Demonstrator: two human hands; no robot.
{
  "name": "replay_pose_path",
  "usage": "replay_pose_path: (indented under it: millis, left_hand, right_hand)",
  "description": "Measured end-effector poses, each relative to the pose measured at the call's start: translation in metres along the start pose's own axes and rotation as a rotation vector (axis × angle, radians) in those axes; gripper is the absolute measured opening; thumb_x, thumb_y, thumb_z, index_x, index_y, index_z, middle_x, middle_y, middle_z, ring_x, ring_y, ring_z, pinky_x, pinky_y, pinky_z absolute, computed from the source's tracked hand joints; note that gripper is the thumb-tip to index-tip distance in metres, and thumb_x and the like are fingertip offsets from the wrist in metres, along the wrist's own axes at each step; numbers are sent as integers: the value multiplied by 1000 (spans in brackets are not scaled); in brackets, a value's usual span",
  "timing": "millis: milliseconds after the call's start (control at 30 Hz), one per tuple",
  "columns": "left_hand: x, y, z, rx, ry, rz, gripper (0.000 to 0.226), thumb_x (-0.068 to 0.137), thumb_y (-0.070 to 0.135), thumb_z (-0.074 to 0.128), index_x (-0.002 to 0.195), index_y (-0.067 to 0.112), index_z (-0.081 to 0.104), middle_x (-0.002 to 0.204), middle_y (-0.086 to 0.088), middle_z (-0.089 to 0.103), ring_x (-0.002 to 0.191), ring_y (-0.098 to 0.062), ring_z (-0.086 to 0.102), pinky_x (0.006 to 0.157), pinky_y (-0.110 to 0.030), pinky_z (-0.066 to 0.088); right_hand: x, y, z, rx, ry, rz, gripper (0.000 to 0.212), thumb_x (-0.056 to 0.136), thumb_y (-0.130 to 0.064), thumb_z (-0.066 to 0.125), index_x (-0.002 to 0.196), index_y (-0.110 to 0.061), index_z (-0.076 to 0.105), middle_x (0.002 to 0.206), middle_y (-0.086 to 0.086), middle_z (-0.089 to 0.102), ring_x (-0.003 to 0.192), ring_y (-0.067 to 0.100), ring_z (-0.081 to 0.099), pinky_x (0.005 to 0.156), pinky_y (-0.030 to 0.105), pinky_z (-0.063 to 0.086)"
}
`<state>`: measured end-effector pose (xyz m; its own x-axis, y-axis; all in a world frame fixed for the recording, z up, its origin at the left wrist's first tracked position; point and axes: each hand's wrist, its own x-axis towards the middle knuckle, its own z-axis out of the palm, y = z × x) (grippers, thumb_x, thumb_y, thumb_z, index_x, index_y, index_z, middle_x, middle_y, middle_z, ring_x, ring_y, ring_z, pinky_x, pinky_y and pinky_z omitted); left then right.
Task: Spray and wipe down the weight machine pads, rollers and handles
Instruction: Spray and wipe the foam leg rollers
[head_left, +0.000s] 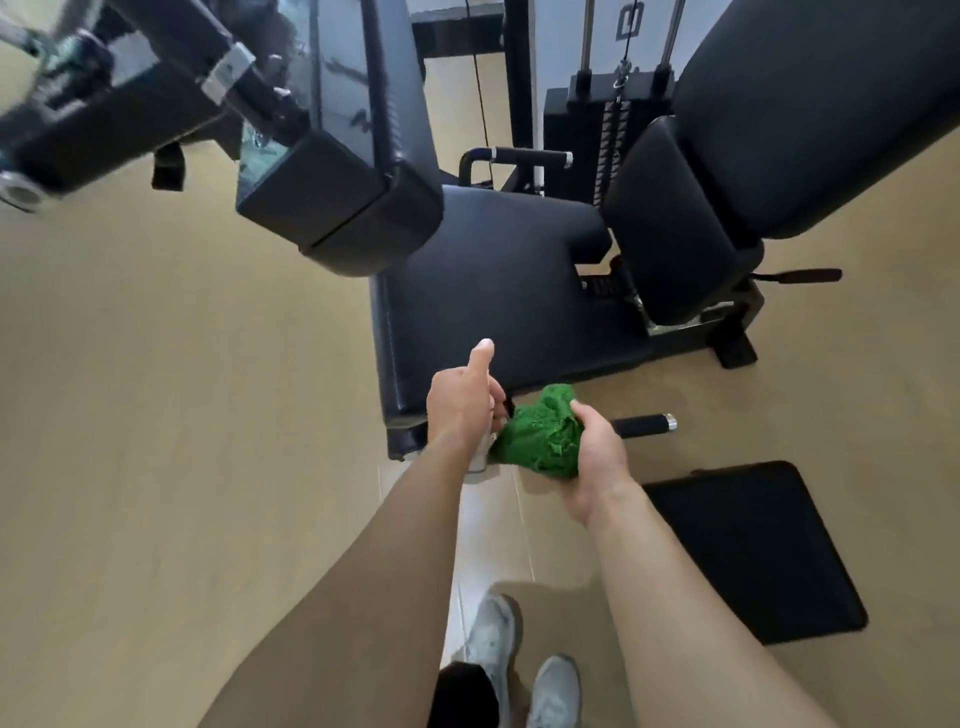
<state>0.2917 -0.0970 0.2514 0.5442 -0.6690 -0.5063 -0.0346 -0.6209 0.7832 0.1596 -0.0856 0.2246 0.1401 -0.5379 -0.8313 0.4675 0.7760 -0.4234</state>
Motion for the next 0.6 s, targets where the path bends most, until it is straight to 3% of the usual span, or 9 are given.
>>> replay_pose_path:
  millis: [133, 200, 300, 433, 533, 600]
  left_hand:
    - [0, -28, -54, 75, -4, 80, 66, 102, 49, 53, 50, 8, 62, 48, -6, 61, 50, -22, 57, 66, -33, 50]
    - [-2, -40, -82, 87, -4, 126, 65, 103, 47, 54, 54, 5, 63, 47, -6, 59, 47, -21, 55, 59, -31, 49]
    - [1, -54, -124, 103, -27, 171, 65, 103, 45, 53, 59, -1, 66, 50, -10, 61, 48, -21, 56, 60, -33, 51]
    - [22, -69, -177, 72, -121, 200, 65, 104, 42, 52, 56, 0, 62, 49, -14, 57, 46, -25, 52, 52, -28, 47]
    - [48, -83, -215, 100, -218, 260, 68, 104, 43, 48, 48, 5, 56, 49, -17, 54, 44, -25, 50, 50, -25, 44]
    - [67, -93, -237, 138, -286, 311, 71, 104, 42, 45, 45, 4, 54, 49, -19, 53, 44, -22, 49, 53, -23, 46]
  right_hand:
    - [-19, 39, 11, 64, -185, 70, 50, 96, -42, 45, 128, -8, 64, 124, 21, 68, 105, 36, 66, 82, 42, 58]
    - [-25, 60, 21, 96, -258, 76, 47, 96, -41, 43, 125, -10, 63, 121, 23, 67, 109, 39, 62, 96, 52, 49]
    - [-35, 91, 48, 92, -271, 86, 36, 94, -34, 44, 115, -10, 62, 113, 19, 64, 108, 37, 60, 104, 54, 43]
    - [-34, 130, 91, 35, -227, -3, 45, 87, -28, 52, 125, -5, 60, 114, 18, 66, 105, 36, 64, 88, 47, 52]
    - [-31, 152, 126, 60, -120, -111, 30, 89, -21, 52, 113, -6, 62, 106, 17, 68, 94, 34, 68, 79, 44, 57]
    - [-27, 160, 148, 106, -33, -189, 45, 79, -23, 59, 120, -7, 60, 117, 18, 66, 101, 35, 68, 75, 46, 59]
